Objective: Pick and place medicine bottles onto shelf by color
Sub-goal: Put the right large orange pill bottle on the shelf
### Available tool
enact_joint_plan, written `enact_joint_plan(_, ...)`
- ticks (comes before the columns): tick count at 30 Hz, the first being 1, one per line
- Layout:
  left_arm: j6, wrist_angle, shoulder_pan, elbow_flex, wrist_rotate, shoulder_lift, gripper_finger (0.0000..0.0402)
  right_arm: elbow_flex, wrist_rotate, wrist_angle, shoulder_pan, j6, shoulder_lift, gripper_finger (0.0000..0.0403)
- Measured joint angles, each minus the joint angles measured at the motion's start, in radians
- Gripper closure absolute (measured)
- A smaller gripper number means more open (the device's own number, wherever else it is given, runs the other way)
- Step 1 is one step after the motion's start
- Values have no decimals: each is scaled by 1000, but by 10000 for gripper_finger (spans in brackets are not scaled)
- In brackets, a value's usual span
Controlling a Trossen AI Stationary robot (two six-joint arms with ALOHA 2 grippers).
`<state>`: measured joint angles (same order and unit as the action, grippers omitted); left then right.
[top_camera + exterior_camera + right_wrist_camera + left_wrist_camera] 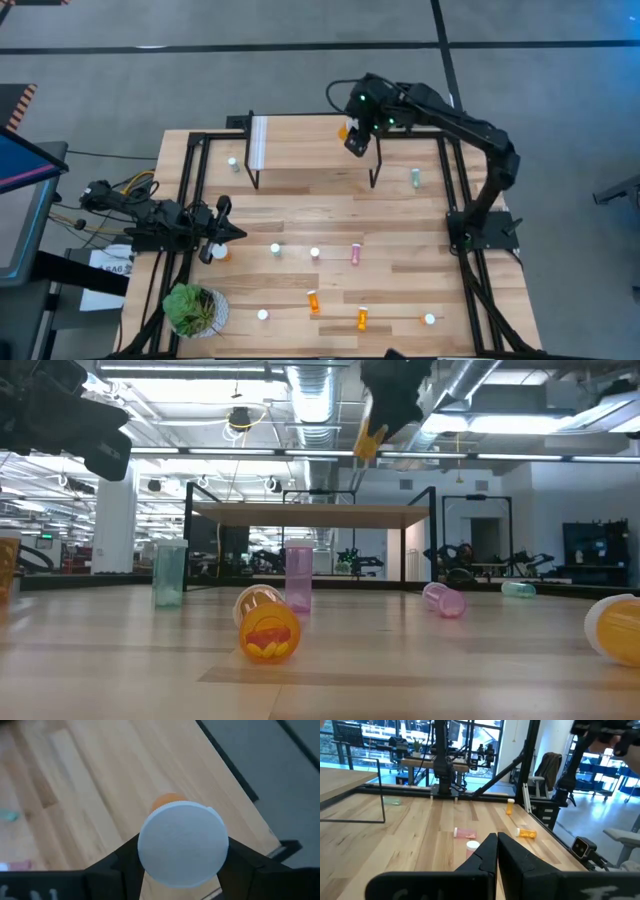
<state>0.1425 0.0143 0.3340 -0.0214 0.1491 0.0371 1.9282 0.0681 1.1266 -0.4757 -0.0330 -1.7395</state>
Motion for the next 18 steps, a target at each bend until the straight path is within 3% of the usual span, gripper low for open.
enact_joint_plan(9, 0, 0, 0, 0, 0, 0, 401, 1, -5, 66, -131, -3, -99, 185)
enact_joint_plan(18, 0, 0, 0, 0, 0, 0, 401, -1, 2, 53, -190, -20, -128, 181)
